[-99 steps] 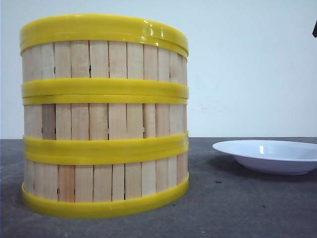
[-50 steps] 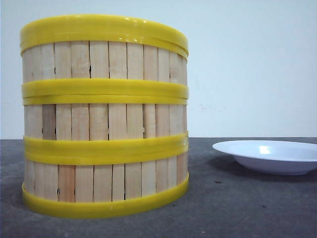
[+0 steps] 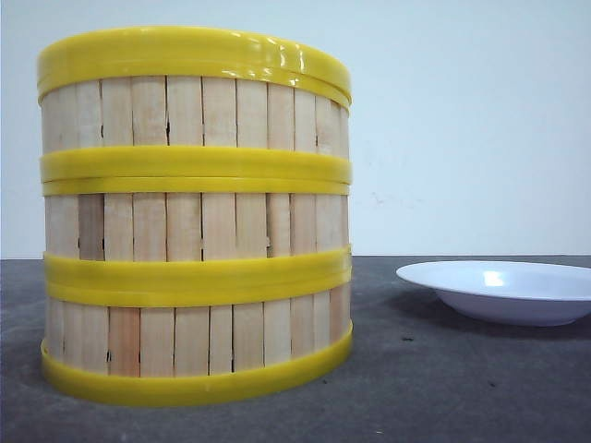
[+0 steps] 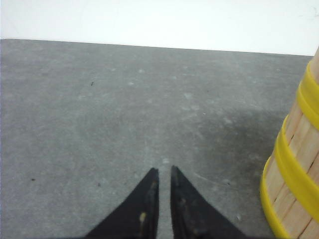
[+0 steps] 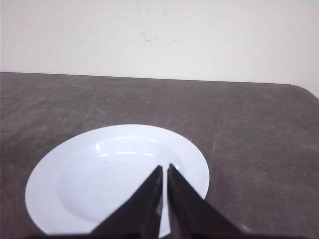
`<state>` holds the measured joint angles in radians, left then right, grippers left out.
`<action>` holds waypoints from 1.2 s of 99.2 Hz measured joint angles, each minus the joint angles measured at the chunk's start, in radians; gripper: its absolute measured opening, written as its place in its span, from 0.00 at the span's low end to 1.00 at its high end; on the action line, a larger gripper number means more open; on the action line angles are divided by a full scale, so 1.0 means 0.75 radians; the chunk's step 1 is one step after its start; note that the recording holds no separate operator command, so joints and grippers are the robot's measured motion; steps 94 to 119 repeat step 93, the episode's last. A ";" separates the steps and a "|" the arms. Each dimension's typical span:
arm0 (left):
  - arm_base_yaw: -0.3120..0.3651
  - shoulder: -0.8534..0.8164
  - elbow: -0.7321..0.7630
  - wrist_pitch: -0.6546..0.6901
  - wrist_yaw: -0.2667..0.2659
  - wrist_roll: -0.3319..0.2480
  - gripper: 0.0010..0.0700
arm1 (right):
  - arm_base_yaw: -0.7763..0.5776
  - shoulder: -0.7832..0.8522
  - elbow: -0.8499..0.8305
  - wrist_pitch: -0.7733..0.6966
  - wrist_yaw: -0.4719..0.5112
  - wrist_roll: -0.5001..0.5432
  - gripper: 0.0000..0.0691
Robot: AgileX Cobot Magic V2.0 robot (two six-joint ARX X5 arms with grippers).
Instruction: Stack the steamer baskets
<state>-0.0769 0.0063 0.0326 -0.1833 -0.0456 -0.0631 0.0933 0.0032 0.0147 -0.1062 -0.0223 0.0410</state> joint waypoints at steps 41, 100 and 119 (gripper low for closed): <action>0.000 0.000 0.000 0.000 0.000 0.000 0.01 | 0.007 0.002 0.001 -0.083 -0.010 0.000 0.01; 0.000 0.000 0.000 0.000 0.000 0.001 0.01 | 0.007 0.002 0.001 -0.083 -0.010 0.000 0.01; 0.000 0.000 0.000 0.000 0.000 0.001 0.01 | 0.007 0.002 0.001 -0.083 -0.010 0.000 0.01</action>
